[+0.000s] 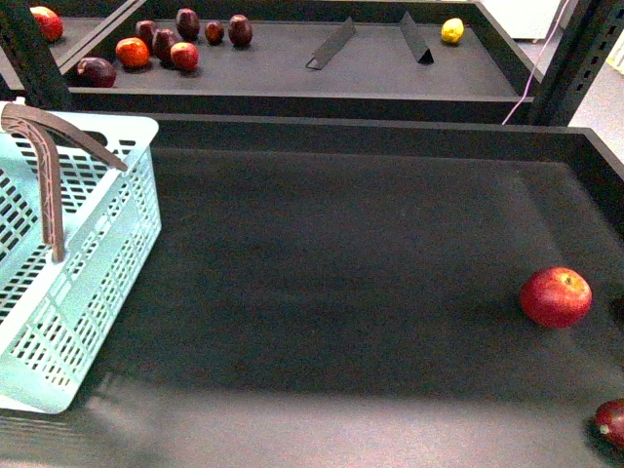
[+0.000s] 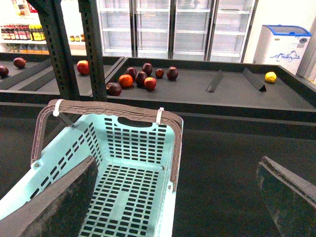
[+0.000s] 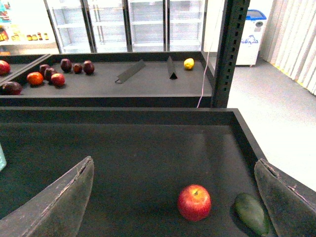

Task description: Pick apple with right arm and hold basket with left

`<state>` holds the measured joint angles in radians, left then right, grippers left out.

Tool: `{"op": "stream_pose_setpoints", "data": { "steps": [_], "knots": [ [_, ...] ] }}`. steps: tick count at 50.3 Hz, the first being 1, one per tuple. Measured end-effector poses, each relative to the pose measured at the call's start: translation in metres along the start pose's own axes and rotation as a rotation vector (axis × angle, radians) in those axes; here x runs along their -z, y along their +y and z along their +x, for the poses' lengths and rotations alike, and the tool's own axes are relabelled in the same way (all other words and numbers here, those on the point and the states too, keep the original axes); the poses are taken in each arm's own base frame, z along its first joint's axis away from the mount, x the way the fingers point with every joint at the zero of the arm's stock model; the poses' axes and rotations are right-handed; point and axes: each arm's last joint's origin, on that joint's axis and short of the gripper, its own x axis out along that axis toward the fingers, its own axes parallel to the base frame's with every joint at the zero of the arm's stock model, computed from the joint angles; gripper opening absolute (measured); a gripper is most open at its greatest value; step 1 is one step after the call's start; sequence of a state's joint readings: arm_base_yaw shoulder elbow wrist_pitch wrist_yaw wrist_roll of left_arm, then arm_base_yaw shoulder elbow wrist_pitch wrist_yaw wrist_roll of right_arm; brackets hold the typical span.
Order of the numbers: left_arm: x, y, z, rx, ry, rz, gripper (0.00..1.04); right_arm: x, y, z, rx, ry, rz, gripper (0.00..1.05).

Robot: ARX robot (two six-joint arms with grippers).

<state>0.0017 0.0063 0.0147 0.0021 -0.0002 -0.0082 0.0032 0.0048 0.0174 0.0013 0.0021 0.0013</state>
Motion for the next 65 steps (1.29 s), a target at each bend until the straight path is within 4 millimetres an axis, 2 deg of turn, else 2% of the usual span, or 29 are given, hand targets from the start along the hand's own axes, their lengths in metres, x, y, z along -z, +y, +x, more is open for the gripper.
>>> {"op": "stream_pose_setpoints", "data": {
  "steps": [35, 38, 41, 44, 46, 53, 57, 65],
  "knots": [
    [0.0, 0.0, 0.0, 0.0, 0.0, 0.0, 0.98, 0.0, 0.0, 0.0, 0.0, 0.0, 0.0, 0.96],
    [0.001, 0.0, 0.0, -0.087, 0.097, -0.038, 0.98, 0.0, 0.0, 0.0, -0.001, 0.0, 0.0, 0.96],
    [-0.001, -0.001, 0.003, -0.261, 0.328, -0.092, 0.98, 0.0, 0.0, 0.0, 0.001, 0.0, 0.0, 0.96],
    [-0.002, -0.001, 0.01, -0.4, 0.455, -0.143, 0.98, 0.0, 0.0, 0.0, -0.001, 0.0, 0.0, 0.96],
    [-0.004, 0.0, 0.016, -0.434, 0.47, -0.197, 0.98, 0.0, 0.0, 0.0, 0.0, 0.0, 0.0, 0.96],
    [-0.018, 0.002, 0.037, -0.417, 0.444, -0.341, 0.98, 0.0, 0.0, 0.0, 0.0, 0.0, 0.0, 0.96],
    [-0.028, 0.007, 0.059, -0.408, 0.415, -0.445, 0.98, 0.0, 0.0, 0.0, 0.0, 0.0, 0.0, 0.96],
    [-0.026, 0.019, 0.1, -0.389, 0.448, -0.644, 0.98, 0.0, 0.0, 0.0, 0.0, -0.001, 0.0, 0.96]
  ]
}}
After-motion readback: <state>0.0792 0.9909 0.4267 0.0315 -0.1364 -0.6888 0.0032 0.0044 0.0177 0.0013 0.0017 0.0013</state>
